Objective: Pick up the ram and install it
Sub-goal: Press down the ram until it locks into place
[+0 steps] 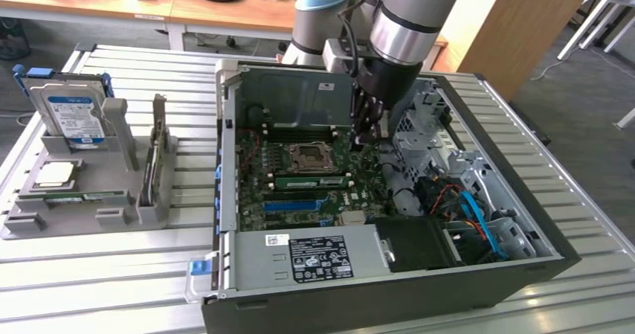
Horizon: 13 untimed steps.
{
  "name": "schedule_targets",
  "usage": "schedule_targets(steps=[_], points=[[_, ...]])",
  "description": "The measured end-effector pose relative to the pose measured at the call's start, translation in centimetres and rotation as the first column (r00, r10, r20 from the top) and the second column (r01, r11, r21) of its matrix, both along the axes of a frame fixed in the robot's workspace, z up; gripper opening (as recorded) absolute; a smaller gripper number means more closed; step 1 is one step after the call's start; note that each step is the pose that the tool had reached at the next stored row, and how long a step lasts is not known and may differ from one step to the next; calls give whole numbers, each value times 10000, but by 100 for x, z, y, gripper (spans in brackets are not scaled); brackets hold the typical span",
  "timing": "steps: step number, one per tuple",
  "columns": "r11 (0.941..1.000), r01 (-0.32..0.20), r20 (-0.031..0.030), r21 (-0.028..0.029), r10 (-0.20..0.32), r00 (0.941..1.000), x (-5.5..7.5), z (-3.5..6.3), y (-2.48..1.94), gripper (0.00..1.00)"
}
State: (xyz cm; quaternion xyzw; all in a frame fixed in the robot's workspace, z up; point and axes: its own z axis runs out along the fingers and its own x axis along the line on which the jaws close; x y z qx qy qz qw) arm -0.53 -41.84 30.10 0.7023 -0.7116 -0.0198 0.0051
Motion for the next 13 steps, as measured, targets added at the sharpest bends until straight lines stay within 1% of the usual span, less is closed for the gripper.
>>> schedule_targets(steps=[13], points=[[10000, 0, 0, 1, 0, 10000, 0, -114, -1, 11]])
